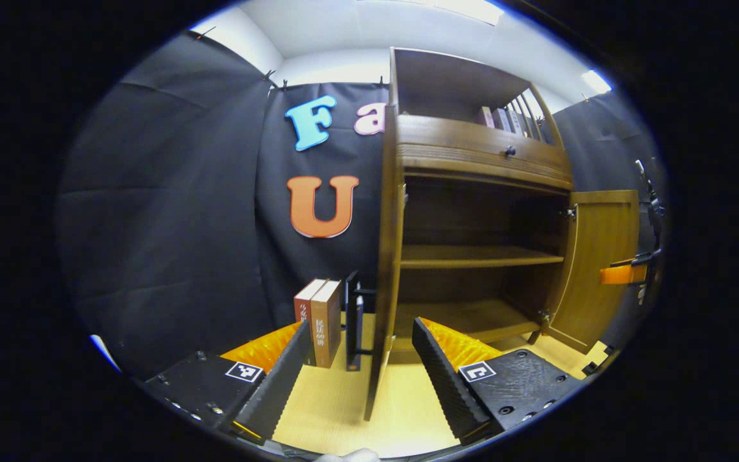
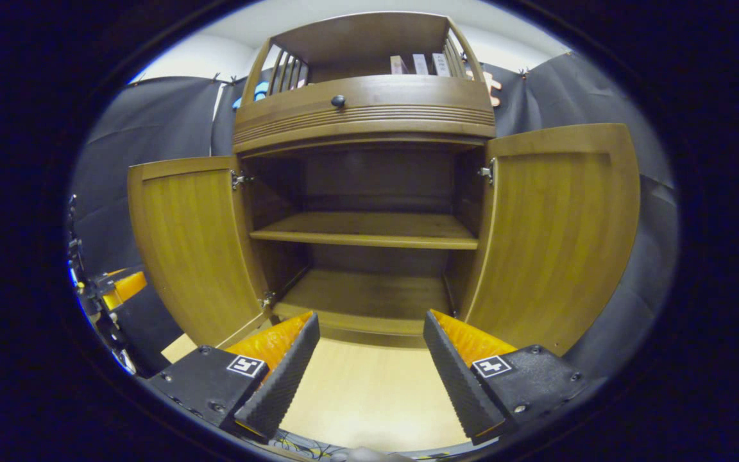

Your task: Open the right door of the double-door shoe cabinet with the right hand, and open the left door with the left hand.

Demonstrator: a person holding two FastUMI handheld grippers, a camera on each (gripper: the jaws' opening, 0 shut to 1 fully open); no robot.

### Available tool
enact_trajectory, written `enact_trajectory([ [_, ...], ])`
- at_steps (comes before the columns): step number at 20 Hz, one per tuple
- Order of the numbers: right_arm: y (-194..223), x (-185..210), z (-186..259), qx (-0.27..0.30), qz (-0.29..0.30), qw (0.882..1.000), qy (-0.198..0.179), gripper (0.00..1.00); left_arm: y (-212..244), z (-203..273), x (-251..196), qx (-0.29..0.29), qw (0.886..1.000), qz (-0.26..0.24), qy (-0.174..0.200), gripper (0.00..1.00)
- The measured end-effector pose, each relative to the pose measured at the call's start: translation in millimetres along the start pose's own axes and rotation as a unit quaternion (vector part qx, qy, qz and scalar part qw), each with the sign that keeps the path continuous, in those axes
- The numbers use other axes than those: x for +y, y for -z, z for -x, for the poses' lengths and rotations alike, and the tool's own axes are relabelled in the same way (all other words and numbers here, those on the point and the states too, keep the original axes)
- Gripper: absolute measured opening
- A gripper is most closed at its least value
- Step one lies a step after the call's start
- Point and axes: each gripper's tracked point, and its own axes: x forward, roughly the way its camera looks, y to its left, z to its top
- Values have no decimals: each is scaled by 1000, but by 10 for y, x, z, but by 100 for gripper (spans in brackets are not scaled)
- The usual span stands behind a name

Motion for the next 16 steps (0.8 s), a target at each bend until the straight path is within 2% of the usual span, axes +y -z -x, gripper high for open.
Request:
enact_trajectory([
  [1, -45, -34, 5, -6, 1, 1000, 5, 100, -98, -11, -126, -7, 1000, 1, 5, 84],
  [2, -90, -65, 17, -14, 1, 1000, 13, 100, -179, -6, -234, -12, 1000, -1, 9, 95],
  [5, -210, -120, 60, -31, -7, 999, 24, 100, -314, -89, -567, -13, 1000, 2, 25, 95],
  [6, -231, -144, 81, -36, -9, 999, 27, 100, -357, -126, -692, -14, 999, 6, 34, 100],
  [7, -261, -172, 98, -40, -11, 999, 31, 100, -401, -143, -760, -12, 999, 10, 38, 95],
  [8, -271, -190, 115, -42, -13, 998, 34, 100, -408, -172, -826, -7, 999, 13, 39, 100],
  [9, -286, -212, 132, -44, -14, 998, 38, 100, -419, -208, -888, -5, 999, 14, 37, 100],
  [10, -294, -237, 149, -46, -15, 998, 42, 100, -426, -241, -936, -3, 999, 15, 35, 95],
  [15, -313, -401, 202, -51, -22, 996, 65, 100, -363, -374, -1186, 10, 999, -7, 39, 95],
  [16, -300, -421, 206, -51, -23, 996, 69, 100, -360, -384, -1240, 10, 999, -12, 43, 84],
])
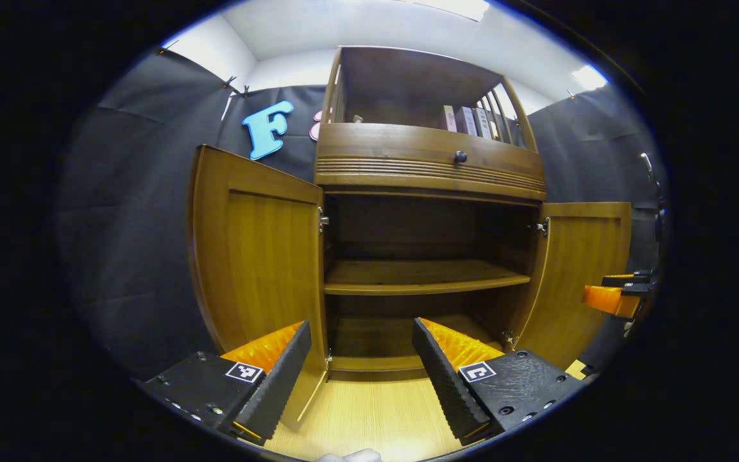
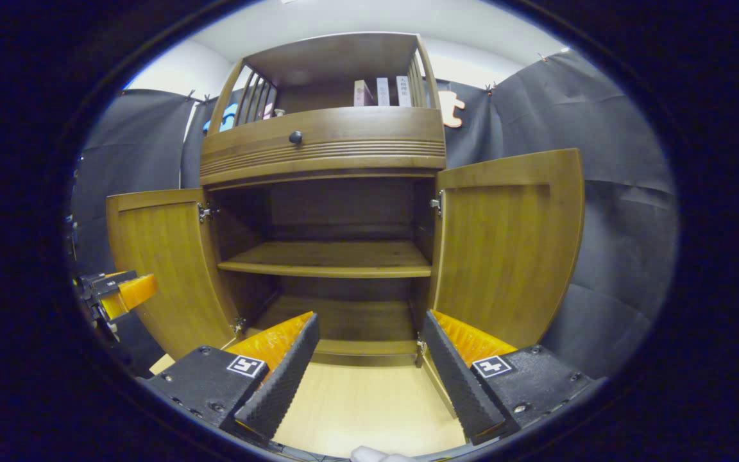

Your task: Open the right door of the double-door shoe cabinet with the right hand, and open the left door with the left hand.

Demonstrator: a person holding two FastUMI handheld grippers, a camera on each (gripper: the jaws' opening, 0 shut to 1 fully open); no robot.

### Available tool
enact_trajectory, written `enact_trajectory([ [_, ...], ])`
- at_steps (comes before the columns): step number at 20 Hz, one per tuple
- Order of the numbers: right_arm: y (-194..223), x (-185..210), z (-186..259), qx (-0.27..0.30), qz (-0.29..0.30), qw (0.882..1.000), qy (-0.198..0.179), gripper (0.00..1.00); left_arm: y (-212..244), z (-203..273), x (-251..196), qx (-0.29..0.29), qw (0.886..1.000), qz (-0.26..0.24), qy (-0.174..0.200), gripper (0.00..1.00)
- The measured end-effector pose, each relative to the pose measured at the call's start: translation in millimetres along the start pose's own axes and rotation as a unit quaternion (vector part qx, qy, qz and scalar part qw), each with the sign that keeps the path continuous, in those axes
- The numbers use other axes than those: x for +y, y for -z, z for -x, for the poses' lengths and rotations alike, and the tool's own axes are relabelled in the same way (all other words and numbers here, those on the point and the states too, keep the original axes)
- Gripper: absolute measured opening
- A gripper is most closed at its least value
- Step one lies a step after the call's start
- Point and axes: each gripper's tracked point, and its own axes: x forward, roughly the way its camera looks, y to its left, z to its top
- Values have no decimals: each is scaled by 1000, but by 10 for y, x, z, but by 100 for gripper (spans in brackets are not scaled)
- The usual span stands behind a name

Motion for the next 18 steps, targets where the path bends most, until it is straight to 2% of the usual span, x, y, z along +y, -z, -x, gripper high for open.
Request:
enact_trajectory([
  [1, 11, -26, -2, 1, 0, 1000, 4, 100, 5, -8, -35, 1, 1000, -4, 4, 100],
  [5, 28, -85, 4, -1, -1, 1000, 17, 100, 43, -16, -198, 9, 1000, -5, 21, 100],
  [6, 32, -77, 10, -2, -2, 1000, 17, 100, 25, -33, -207, 9, 1000, -5, 22, 95],
  [18, 21, 42, -20, -5, -1, 1000, 7, 100, 32, -23, -315, 13, 1000, -7, 26, 95],
])
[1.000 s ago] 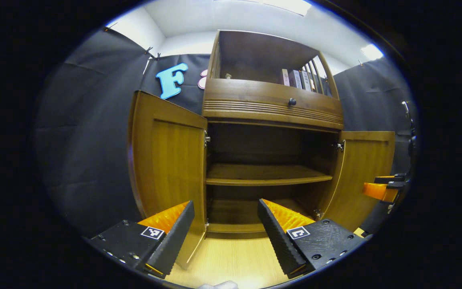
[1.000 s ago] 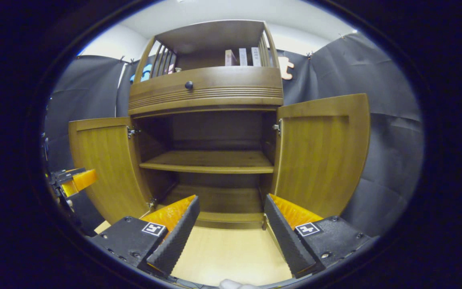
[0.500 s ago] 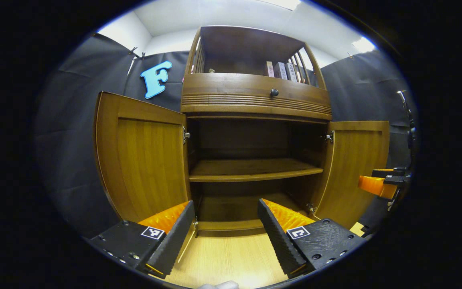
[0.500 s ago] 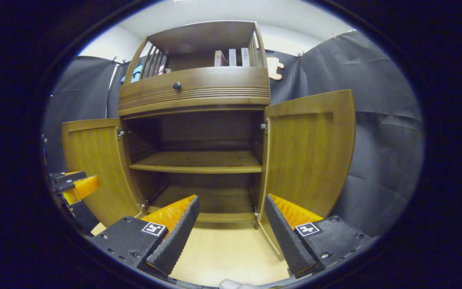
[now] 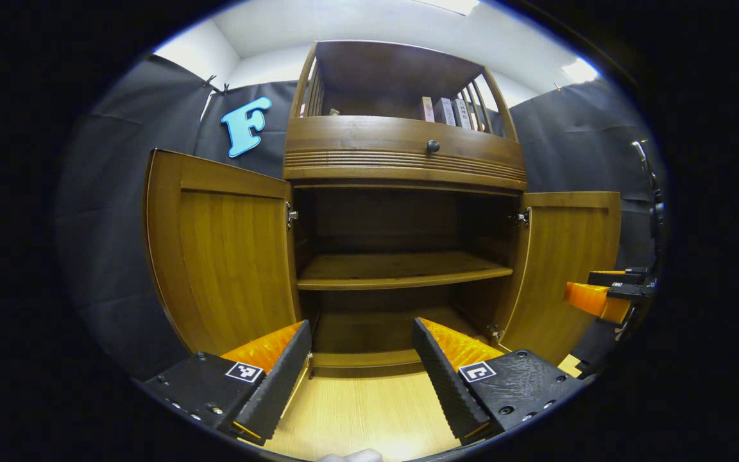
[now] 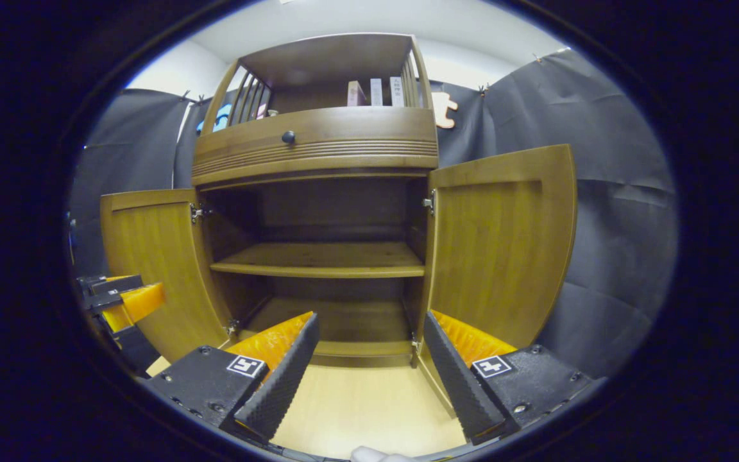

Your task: Open the right door of the double-door shoe cabinet with the right hand, and open the left door with the left hand.

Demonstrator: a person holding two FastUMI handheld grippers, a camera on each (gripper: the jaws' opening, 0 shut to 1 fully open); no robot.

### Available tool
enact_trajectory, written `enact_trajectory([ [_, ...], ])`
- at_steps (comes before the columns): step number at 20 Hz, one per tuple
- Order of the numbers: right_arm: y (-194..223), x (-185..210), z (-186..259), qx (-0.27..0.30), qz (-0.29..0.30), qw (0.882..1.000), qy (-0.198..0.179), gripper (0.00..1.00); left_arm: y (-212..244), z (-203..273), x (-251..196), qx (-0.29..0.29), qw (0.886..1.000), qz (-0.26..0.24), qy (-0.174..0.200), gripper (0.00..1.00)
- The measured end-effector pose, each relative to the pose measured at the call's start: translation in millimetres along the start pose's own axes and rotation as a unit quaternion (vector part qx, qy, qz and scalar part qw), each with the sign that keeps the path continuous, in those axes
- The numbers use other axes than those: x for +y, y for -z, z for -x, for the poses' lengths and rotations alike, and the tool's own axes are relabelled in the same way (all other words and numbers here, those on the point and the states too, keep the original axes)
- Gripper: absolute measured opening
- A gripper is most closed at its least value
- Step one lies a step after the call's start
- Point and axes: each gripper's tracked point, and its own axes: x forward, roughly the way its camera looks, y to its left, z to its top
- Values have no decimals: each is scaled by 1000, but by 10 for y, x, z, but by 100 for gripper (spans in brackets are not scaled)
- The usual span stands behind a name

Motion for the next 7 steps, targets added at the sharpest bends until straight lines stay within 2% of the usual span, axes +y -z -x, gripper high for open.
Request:
enact_trajectory([
  [7, 22, 76, 19, 2, 6, 1000, -9, 100, -20, 32, -11, -4, 1000, -13, -3, 95],
])
